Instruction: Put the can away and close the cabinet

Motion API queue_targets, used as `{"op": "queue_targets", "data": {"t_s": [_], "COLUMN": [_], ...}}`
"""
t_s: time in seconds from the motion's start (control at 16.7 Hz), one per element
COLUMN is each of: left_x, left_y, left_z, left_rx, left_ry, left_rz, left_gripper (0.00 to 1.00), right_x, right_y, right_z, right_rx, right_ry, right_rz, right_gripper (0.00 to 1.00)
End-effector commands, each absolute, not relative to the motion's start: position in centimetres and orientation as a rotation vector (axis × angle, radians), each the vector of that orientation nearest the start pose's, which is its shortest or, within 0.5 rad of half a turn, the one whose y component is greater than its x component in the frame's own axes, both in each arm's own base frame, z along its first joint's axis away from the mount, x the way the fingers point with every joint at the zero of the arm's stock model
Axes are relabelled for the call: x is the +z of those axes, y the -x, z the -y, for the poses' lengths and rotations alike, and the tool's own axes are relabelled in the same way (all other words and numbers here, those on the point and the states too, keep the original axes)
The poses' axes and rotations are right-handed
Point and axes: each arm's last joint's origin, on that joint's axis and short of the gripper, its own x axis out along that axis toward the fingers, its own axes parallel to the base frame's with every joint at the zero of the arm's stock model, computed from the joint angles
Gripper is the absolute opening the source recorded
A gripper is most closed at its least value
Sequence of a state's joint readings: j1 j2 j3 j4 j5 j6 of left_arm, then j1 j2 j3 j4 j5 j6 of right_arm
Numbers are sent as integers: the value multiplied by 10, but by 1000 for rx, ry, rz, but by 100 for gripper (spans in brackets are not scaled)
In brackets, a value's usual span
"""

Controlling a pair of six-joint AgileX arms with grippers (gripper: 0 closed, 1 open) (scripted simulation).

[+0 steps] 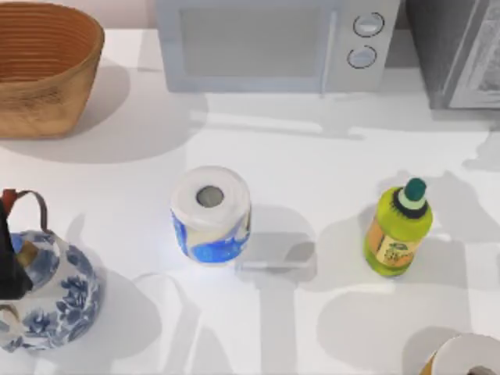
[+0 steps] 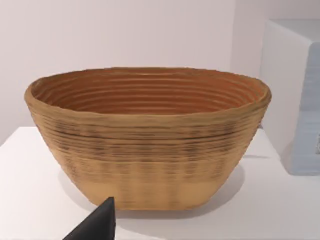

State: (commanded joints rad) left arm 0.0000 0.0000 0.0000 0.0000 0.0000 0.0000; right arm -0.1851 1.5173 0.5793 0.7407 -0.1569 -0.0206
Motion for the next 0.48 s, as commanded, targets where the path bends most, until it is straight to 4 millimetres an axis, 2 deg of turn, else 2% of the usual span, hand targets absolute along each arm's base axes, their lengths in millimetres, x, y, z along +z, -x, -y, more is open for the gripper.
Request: {"op": "queue_targets", "data": {"t_s": [0.48], "left_x": [160], "left_y": [-106], "left_z": [1], "left_rx": [0], "left_ry": [0], "left_rz": [0], "left_gripper": [100], "right_x": [188], "right_y": [-291], "right_z": [49], "right_rx": [-22], "right_ry": [0], "right_rz": [-190], "right_gripper": [0]}}
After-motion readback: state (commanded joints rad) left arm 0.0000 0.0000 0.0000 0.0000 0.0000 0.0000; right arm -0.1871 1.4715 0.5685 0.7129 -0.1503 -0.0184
